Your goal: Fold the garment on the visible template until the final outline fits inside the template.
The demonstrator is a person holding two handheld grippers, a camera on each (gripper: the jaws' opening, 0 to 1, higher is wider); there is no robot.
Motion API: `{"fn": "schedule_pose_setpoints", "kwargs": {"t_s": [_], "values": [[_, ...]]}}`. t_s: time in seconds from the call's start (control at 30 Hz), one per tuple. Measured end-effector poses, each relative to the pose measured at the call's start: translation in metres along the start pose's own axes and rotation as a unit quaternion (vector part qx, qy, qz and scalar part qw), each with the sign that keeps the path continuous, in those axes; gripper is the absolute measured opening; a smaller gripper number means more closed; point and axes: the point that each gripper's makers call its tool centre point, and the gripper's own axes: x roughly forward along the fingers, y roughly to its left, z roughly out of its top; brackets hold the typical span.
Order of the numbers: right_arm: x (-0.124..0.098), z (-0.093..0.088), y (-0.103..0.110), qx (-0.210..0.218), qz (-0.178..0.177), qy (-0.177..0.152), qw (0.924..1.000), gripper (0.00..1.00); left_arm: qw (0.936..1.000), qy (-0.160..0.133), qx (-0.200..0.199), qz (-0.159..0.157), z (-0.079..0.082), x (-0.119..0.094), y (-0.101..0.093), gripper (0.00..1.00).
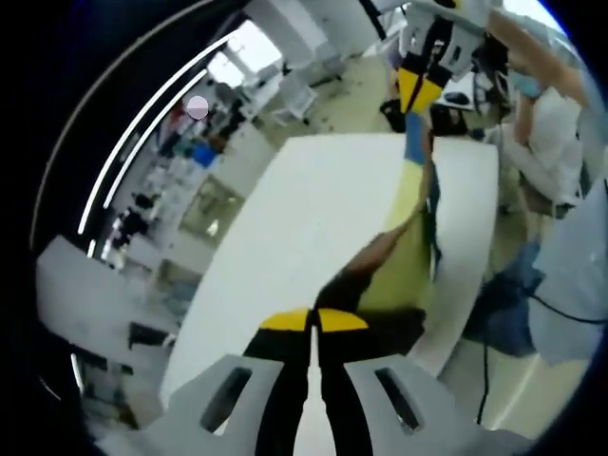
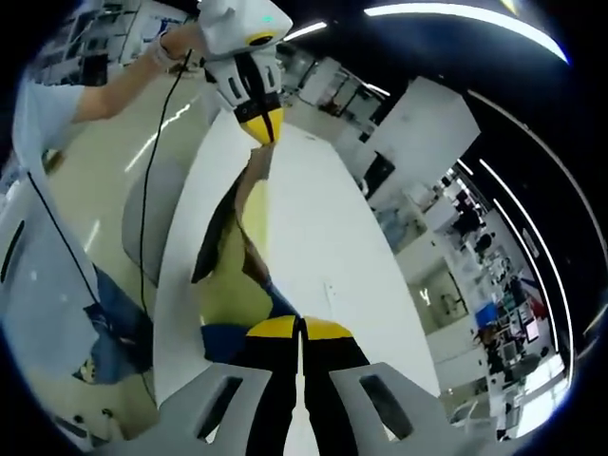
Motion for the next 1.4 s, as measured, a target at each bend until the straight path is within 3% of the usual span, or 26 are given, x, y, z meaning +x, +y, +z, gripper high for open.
{"fn": "schedule_pose_setpoints", "kwargs": {"t_s": [0.4, 0.7, 0.83, 1.1, 1.4], "values": [[-0.009, 0.015, 0.010, -0.016, 0.005, -0.007, 0.9998, 0.01, 1.0000, 0.004, 0.008, 0.004, 0.000, -0.019, -0.010, 0.00], [-0.015, 0.016, 0.021, -0.022, 0.015, -0.002, 0.9996, 0.01, 0.9999, 0.013, 0.009, -0.003, -0.003, -0.025, -0.023, 0.00], [-0.019, 0.017, 0.031, -0.023, 0.028, 0.000, 0.9993, 0.01, 0.9998, 0.011, 0.008, -0.014, -0.003, -0.031, -0.030, 0.00], [-0.022, 0.023, 0.047, -0.020, 0.058, -0.008, 0.9981, 0.01, 0.9984, 0.038, 0.012, -0.040, -0.010, -0.034, -0.042, 0.00], [-0.015, 0.008, 0.060, 0.000, 0.092, -0.003, 0.9958, 0.01, 0.9928, 0.076, 0.011, -0.092, -0.022, -0.015, -0.063, 0.00]]}}
